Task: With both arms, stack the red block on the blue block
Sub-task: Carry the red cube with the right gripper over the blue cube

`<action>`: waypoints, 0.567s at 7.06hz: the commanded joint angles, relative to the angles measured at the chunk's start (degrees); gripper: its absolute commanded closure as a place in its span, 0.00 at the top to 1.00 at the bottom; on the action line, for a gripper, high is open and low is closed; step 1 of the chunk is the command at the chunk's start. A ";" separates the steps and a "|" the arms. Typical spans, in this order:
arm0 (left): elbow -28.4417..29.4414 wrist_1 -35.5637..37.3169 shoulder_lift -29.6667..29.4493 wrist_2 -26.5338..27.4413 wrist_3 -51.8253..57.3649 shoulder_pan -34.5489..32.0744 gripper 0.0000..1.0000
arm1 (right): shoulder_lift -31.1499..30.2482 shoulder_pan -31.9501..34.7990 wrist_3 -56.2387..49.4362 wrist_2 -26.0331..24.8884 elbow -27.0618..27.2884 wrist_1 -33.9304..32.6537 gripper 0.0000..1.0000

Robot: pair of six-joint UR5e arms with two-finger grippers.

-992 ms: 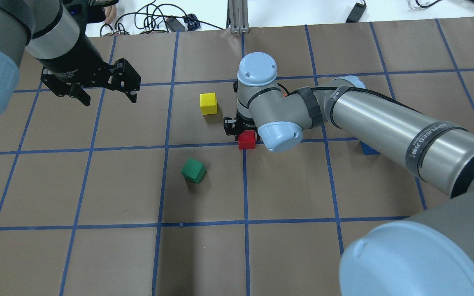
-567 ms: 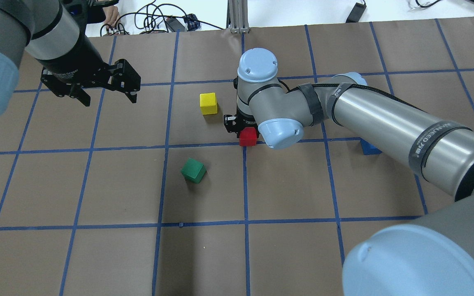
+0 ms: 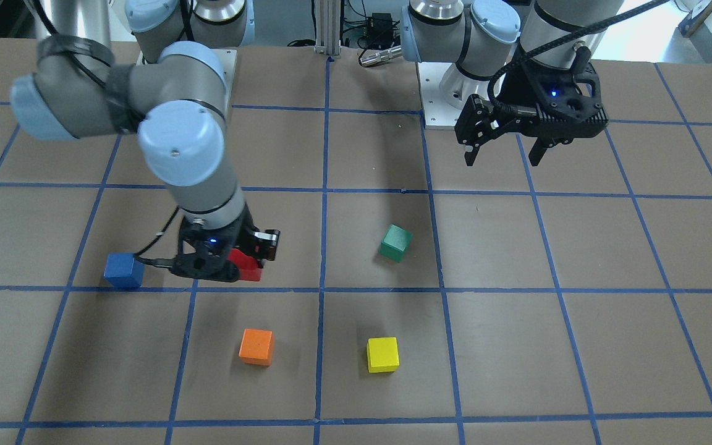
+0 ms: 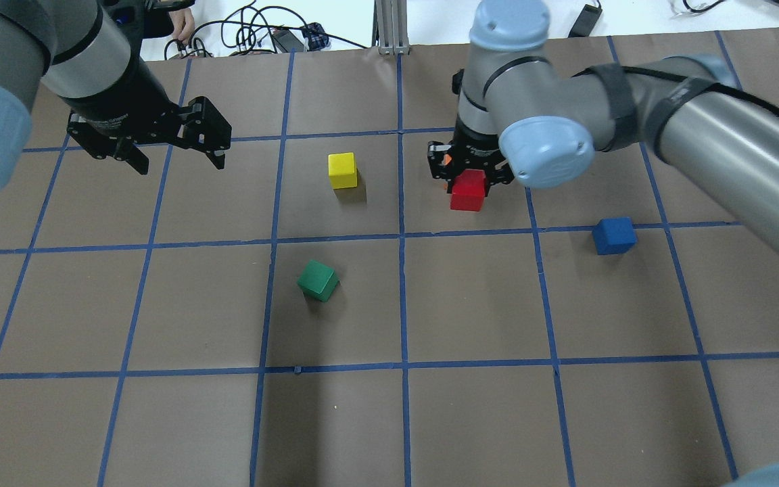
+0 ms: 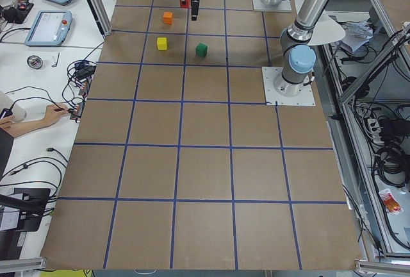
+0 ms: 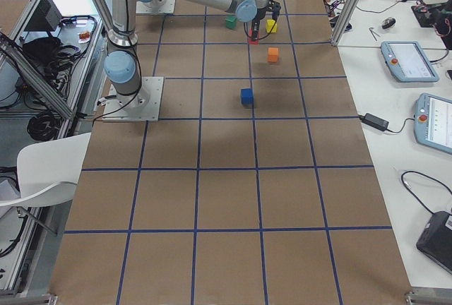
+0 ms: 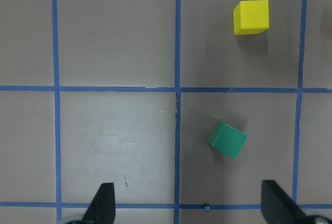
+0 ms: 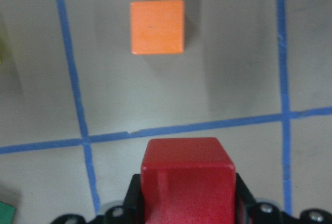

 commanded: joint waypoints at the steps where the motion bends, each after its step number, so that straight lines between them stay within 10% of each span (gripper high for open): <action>1: -0.03 0.09 0.01 0.00 0.00 -0.09 1.00 | -4.66 -9.85 -10.28 -0.30 0.38 9.10 0.00; 4: -0.03 0.18 -0.07 0.00 -0.09 -0.18 1.00 | -6.07 -17.95 -23.38 -4.69 6.60 8.51 0.00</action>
